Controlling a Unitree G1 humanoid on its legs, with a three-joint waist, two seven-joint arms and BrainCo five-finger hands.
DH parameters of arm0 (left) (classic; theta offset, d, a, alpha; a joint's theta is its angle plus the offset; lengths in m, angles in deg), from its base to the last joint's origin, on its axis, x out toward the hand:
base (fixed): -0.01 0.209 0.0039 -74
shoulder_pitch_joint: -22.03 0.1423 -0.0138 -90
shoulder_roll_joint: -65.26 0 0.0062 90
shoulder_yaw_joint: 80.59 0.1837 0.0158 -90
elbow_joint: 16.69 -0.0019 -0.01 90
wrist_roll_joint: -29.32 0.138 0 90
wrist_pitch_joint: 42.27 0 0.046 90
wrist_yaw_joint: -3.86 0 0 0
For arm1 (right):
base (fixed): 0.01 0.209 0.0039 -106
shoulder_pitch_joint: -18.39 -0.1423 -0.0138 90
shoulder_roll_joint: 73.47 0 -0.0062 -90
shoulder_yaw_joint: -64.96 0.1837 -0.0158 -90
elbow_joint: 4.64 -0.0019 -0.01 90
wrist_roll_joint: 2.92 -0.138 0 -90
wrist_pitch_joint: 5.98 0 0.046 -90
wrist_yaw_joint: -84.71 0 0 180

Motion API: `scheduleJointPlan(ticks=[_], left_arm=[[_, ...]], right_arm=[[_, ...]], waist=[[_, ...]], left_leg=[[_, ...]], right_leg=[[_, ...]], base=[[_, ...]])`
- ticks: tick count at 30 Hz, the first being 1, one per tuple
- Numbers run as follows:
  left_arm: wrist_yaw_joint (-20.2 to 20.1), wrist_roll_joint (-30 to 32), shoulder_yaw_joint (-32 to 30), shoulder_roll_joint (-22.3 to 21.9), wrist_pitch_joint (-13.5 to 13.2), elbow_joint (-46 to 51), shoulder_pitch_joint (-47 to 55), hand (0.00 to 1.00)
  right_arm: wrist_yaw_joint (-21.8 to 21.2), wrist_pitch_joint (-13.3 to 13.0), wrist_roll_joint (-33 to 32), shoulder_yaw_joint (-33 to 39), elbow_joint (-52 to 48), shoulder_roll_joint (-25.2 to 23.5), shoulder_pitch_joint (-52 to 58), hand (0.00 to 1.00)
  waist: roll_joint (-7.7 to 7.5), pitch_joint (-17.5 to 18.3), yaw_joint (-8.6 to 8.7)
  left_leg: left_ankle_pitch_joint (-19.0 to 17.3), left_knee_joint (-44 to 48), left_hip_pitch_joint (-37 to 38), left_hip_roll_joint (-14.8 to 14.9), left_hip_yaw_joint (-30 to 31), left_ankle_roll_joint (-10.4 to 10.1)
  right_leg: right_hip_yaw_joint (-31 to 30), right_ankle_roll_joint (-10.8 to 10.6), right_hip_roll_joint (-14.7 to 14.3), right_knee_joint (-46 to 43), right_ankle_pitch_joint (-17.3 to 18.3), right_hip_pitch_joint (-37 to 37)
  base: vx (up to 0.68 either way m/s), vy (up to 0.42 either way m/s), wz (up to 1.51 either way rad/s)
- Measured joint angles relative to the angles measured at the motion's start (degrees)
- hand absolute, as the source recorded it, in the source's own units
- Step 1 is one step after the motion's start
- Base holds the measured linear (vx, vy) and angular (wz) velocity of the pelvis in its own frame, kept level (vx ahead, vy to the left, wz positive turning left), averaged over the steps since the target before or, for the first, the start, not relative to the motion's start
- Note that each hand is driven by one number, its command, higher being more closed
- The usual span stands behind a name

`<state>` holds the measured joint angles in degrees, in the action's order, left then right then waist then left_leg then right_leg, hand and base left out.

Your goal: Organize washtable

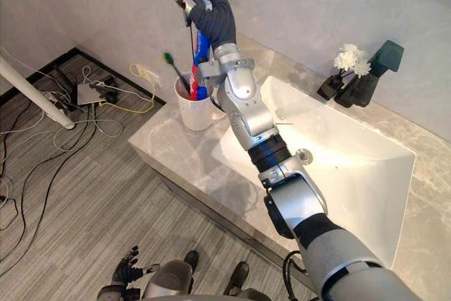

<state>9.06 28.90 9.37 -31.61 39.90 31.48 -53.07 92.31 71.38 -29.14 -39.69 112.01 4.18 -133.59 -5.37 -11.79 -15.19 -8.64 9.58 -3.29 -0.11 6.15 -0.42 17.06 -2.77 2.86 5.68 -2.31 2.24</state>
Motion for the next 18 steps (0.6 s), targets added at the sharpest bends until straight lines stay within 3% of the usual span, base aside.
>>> scheduleJointPlan(ticks=[18], left_arm=[[0.11,0.00,0.06,0.01,0.00,0.03,0.01,0.00]], right_arm=[[0.25,0.01,2.23,-0.07,-0.01,-0.33,1.57,0.00]], waist=[[-0.03,0.02,0.11]], left_leg=[[0.00,0.33,0.24,-0.03,0.01,0.00]], right_leg=[[0.02,0.06,0.00,-0.01,-0.04,0.41]], base=[[0.00,0.000,0.00]])
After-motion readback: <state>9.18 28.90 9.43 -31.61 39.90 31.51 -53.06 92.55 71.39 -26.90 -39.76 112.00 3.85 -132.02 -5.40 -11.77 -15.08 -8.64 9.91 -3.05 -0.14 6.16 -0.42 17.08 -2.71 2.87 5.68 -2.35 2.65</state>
